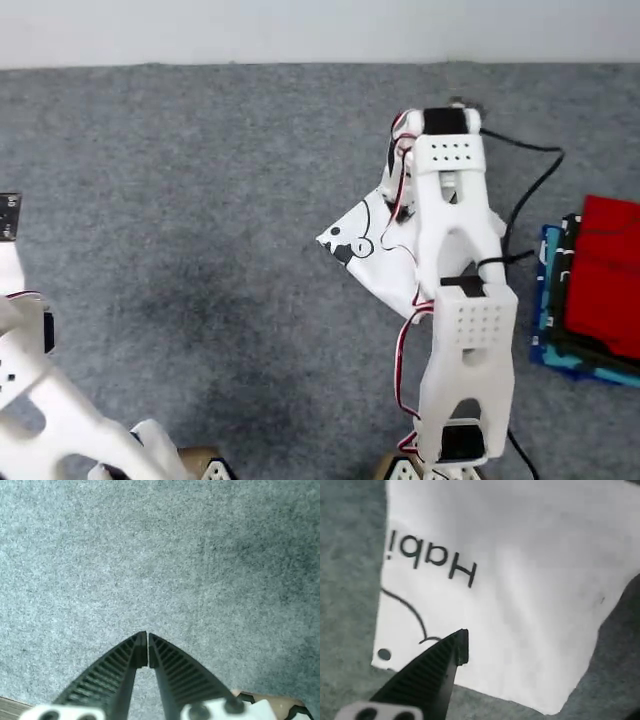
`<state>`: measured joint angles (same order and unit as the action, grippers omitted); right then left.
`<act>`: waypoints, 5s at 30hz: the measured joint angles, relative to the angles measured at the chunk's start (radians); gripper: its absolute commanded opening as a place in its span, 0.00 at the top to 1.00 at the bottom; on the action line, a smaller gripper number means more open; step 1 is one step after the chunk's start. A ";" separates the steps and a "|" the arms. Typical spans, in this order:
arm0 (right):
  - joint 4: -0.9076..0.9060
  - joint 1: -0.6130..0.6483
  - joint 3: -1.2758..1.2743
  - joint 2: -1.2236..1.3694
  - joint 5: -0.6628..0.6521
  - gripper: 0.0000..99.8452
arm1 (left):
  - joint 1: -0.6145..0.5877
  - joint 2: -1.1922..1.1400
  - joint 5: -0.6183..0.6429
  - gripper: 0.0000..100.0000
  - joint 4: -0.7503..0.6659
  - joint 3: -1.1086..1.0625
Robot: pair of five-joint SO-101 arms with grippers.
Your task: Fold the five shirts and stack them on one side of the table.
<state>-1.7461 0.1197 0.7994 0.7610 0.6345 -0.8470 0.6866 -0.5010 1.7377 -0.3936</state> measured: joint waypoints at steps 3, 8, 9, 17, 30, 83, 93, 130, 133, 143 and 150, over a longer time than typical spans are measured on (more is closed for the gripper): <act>0.023 0.002 0.000 0.069 0.025 0.47 | 0.000 0.000 0.000 0.99 0.000 0.000; 0.081 -0.018 0.000 0.161 0.051 0.47 | 0.000 0.000 0.000 0.99 0.000 0.000; 0.083 -0.021 0.000 0.172 0.052 0.47 | 0.000 0.000 0.000 0.99 0.000 0.000; 0.049 -0.028 0.021 0.238 0.052 0.59 | 0.000 0.000 0.000 0.99 0.000 0.000; -0.012 -0.051 0.115 0.279 0.018 0.99 | 0.000 0.000 -0.003 0.99 0.000 0.000; -0.014 -0.738 -0.299 -0.812 -1.158 0.99 | 0.000 0.000 -0.003 0.99 0.000 0.000; -0.014 -0.856 -0.299 -0.812 -1.270 0.99 | 0.000 0.000 -0.003 0.99 0.000 0.000; 0.064 -0.855 -0.178 -0.647 -1.278 0.79 | 0.000 0.000 -0.003 0.99 0.000 0.000; 0.025 -0.812 -0.178 -0.654 -1.278 0.99 | 0.000 0.000 -0.003 0.99 0.000 0.000; 0.005 -0.753 -0.178 -0.460 -1.275 0.99 | 0.000 0.000 -0.003 0.99 0.000 -0.009; 0.006 -0.666 -0.178 -0.184 -1.223 0.99 | 0.000 0.000 -0.003 0.99 0.000 -0.051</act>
<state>-1.7400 -0.5462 0.6214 0.5769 -0.5884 -0.8470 0.6866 -0.5040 1.7377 -0.4442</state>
